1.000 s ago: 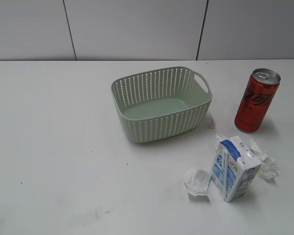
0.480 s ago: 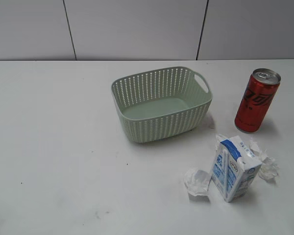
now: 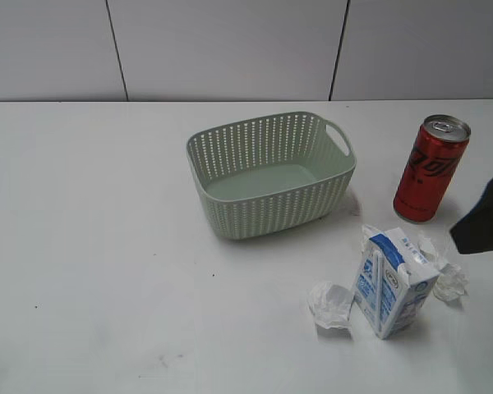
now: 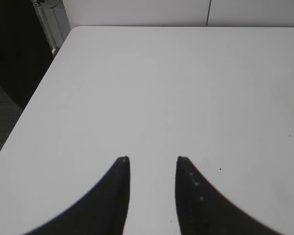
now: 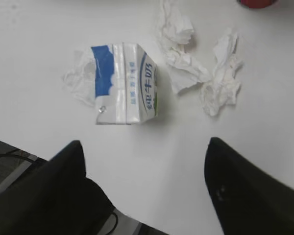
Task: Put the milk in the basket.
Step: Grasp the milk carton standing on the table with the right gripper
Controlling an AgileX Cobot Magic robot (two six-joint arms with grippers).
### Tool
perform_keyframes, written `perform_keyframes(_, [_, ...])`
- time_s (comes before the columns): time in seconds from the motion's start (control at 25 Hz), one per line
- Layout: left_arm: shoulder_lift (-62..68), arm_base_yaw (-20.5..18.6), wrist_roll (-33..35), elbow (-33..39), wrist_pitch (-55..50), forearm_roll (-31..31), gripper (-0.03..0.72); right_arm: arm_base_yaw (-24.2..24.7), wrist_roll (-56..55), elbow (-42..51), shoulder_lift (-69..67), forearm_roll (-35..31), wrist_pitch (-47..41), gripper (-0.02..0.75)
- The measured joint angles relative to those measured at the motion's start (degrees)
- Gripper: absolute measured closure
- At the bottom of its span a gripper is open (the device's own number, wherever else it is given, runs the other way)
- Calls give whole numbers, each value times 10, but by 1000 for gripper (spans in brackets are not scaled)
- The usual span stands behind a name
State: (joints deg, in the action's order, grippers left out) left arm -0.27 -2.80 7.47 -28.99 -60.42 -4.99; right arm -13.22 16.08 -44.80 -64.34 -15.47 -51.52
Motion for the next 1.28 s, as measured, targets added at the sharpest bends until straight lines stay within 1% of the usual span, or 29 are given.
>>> perform_keyframes(0.24, [0, 0, 0, 0, 0, 0, 453, -126, -107, -23, -89, 73, 38, 151])
perform_keyframes(0.36, [0, 0, 0, 0, 0, 0, 453, -161, -150, -23, -137, 97, 67, 151])
perform_keyframes(0.6, [0, 0, 0, 0, 0, 0, 453, -168, -195, -23, -223, 130, 122, 152])
perform_keyframes(0.88, [0, 0, 0, 0, 0, 0, 453, -168, -201, -27, -299, 137, 131, 159])
perform_keyframes(0.96, [0, 0, 0, 0, 0, 0, 453, -168, -209, -27, -304, 137, 131, 203])
perform_keyframes(1.0, [0, 0, 0, 0, 0, 0, 453, -168, -215, -27, -305, 137, 131, 250])
perform_keyframes(1.08, [0, 0, 0, 0, 0, 0, 453, -168, -220, -30, -305, 137, 130, 374])
perform_keyframes(1.12, [0, 0, 0, 0, 0, 0, 453, -168, -222, -31, -305, 137, 130, 395])
perform_keyframes(1.28, [0, 0, 0, 0, 0, 0, 453, -168, -225, -51, -306, 137, 108, 393])
